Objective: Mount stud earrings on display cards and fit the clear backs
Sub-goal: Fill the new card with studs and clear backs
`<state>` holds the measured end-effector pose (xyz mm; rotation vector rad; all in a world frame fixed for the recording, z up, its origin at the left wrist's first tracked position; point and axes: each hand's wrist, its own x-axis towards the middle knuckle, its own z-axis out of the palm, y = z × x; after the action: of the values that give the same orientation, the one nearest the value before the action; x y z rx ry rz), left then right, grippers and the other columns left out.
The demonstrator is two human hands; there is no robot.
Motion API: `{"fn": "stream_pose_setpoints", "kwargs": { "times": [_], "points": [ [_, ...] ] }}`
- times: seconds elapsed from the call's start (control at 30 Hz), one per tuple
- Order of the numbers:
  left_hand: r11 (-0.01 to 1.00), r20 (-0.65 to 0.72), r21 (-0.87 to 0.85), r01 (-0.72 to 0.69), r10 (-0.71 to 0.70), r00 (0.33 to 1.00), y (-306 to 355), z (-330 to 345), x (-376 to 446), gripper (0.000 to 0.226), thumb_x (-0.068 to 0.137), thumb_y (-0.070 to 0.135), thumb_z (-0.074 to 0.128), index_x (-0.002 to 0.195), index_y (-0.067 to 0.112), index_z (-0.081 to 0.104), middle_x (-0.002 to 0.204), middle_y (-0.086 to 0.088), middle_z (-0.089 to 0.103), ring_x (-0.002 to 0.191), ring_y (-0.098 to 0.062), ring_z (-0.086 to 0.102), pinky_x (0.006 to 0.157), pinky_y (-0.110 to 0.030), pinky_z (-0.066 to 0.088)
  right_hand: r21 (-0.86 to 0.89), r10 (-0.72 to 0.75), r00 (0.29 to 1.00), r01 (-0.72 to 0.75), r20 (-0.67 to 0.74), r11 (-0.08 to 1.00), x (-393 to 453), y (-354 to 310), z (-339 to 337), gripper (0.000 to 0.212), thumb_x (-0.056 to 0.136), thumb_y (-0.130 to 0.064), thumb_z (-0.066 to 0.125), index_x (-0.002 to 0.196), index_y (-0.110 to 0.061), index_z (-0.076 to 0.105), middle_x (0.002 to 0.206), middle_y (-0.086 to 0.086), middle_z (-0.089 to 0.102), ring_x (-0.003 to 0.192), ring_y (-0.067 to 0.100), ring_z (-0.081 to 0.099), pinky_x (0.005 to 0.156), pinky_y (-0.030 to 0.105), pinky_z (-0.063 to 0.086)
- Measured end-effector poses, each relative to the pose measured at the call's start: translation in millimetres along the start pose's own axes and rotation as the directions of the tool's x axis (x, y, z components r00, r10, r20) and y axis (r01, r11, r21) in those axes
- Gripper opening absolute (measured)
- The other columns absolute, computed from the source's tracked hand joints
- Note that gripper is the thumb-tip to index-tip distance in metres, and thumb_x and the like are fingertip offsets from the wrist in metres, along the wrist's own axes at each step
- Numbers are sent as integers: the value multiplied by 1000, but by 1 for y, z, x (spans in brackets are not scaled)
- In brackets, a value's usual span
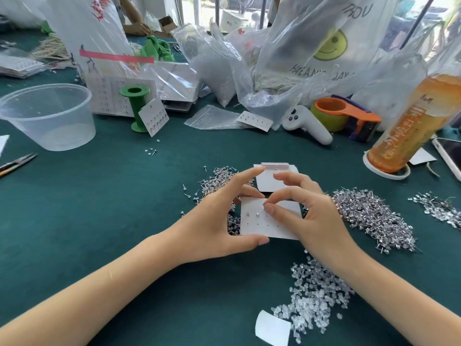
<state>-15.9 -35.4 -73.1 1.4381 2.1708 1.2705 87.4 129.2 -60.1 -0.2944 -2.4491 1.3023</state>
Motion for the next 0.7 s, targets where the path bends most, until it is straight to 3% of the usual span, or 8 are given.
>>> {"fn": "stream_pose_setpoints", "kwargs": {
  "times": [0.7],
  "points": [
    [1000,-16,16,-14,15,1000,1,-2,2,92,72,31,81,143,36,23,119,11,58,115,2,50,96,-6,31,-19,-62,998,62,1,998,-2,5,1,19,78,-15,75,74,-31,69,125,-10,52,122,-1,42,95,2,25]
  ]
}}
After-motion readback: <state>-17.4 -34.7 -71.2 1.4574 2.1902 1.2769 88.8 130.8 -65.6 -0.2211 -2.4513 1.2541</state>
